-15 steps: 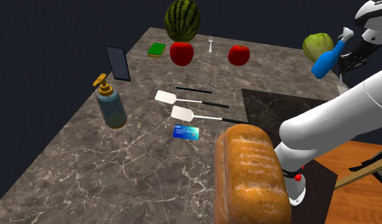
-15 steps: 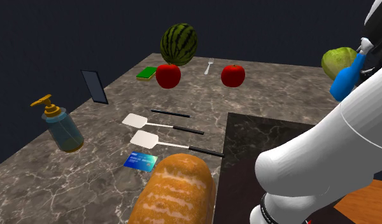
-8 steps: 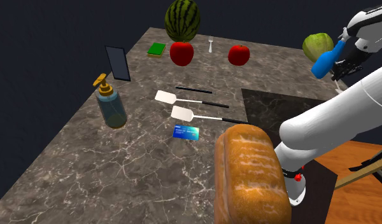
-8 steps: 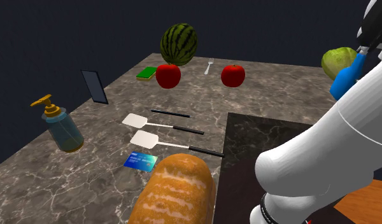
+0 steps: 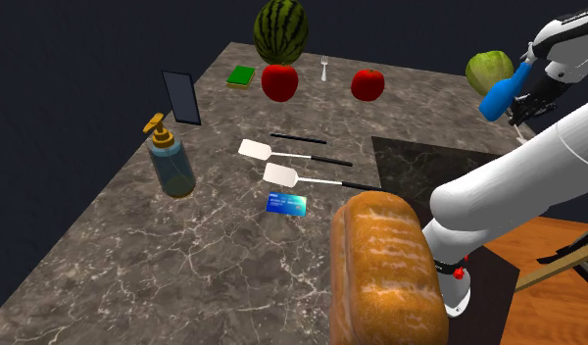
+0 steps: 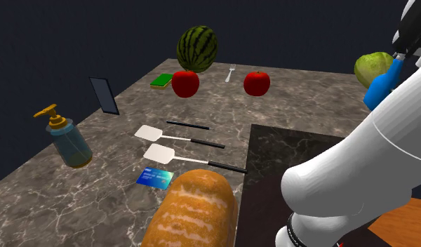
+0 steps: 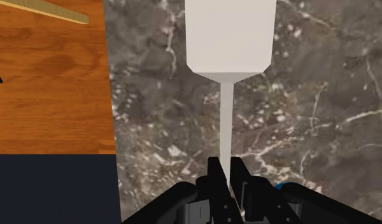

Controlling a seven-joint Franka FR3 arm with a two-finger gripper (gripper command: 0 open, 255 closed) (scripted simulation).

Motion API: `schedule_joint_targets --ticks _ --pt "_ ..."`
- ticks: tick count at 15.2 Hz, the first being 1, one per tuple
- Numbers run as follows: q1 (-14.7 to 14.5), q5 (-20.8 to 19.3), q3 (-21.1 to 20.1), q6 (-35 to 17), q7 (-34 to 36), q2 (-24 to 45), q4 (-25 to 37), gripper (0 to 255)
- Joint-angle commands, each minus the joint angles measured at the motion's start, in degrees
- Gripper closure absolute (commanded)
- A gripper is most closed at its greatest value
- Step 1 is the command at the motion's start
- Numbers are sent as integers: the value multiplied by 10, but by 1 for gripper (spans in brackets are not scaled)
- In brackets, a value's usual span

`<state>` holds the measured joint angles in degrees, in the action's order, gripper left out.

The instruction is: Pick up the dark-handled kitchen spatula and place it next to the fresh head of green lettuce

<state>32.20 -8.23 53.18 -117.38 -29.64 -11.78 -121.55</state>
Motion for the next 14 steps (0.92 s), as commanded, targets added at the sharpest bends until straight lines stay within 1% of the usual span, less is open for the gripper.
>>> schedule_joint_targets --ticks 1,6,10,14 --pt "0 0 0 0 0 0 0 0" --pt "0 0 0 0 0 0 0 0" --pt "5 -16 -20 74 14 -28 54 0" --pt "5 -16 -20 74 14 -28 54 0"
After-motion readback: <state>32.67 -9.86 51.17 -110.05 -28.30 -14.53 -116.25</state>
